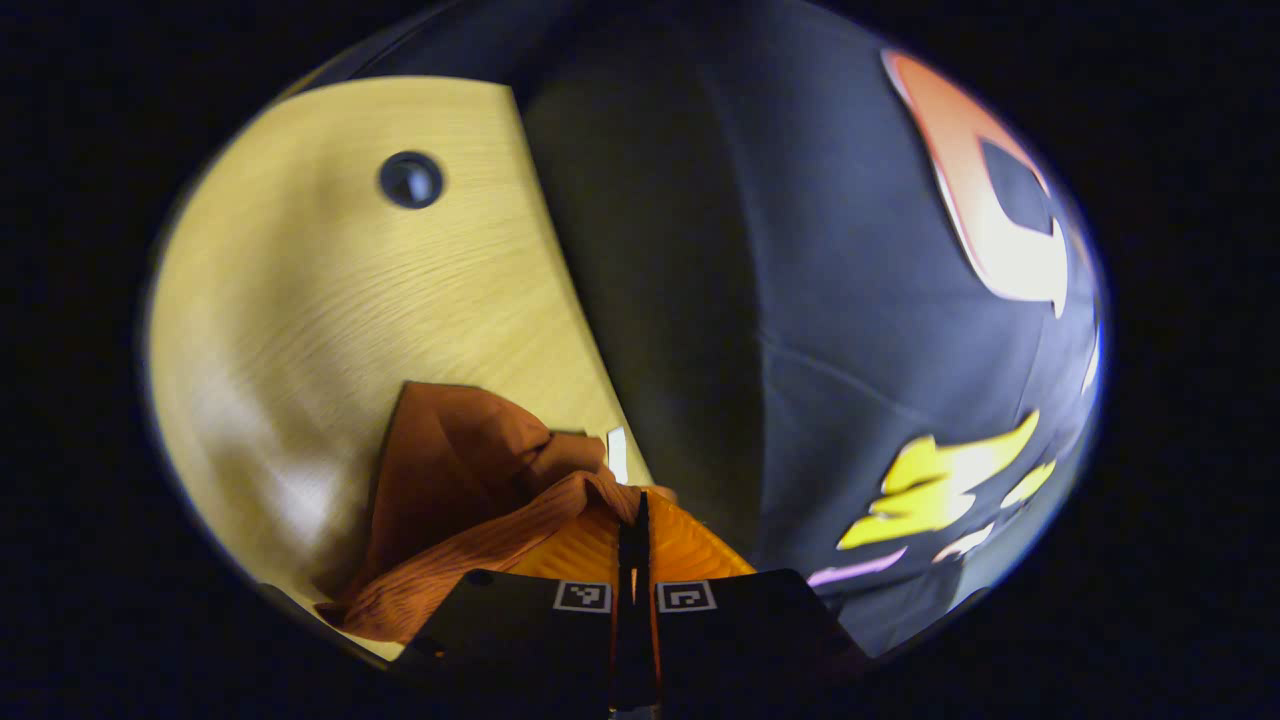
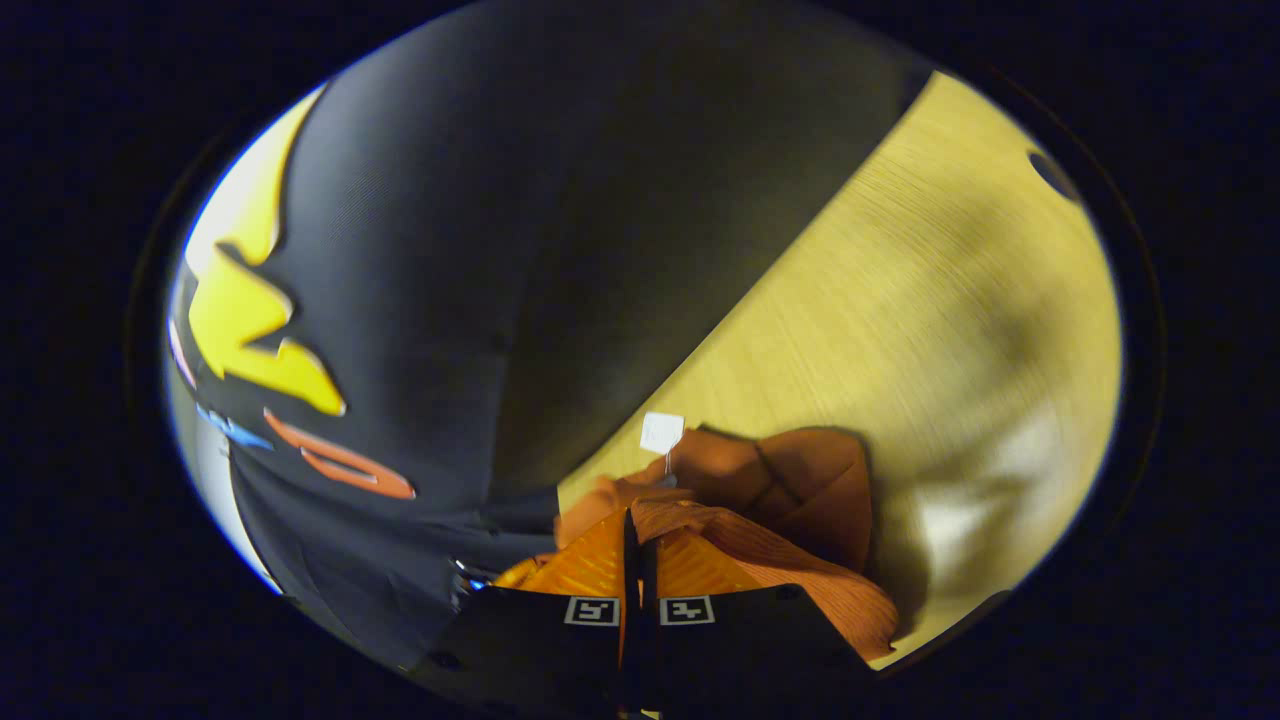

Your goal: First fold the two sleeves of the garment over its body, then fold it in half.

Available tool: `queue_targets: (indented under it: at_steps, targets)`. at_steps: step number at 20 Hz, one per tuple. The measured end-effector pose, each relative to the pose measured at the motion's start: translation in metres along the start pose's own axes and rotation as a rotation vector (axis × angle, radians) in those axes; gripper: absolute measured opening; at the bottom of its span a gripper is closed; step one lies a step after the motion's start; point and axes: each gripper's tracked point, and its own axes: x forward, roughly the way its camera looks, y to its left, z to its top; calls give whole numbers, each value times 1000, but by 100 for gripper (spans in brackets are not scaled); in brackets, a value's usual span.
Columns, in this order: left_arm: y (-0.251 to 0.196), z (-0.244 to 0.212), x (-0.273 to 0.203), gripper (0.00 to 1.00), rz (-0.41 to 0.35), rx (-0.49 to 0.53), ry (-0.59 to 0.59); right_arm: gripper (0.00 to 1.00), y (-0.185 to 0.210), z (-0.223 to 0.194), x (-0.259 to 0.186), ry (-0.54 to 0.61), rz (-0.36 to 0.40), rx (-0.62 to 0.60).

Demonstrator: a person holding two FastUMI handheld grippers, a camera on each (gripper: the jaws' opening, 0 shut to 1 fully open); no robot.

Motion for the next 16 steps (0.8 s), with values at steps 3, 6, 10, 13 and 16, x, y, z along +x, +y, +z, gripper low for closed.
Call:
queue_targets:
  at_steps: [3,6,10,13,16]
  targets:
    - [30,13,8,3,8,-49,-55,0,0,6,-17,-78,30,120]
    - [29,30,4,3,-34,-100,-134,0,-1,4,-13,-115,45,153]
    - [42,37,8,3,-57,-151,-209,0,0,4,-10,-144,80,196]
    - [49,43,6,3,-90,-248,-265,1,-3,5,-11,-174,95,249]
    - [46,44,6,2,-180,-399,-284,4,0,2,-11,-180,129,297]
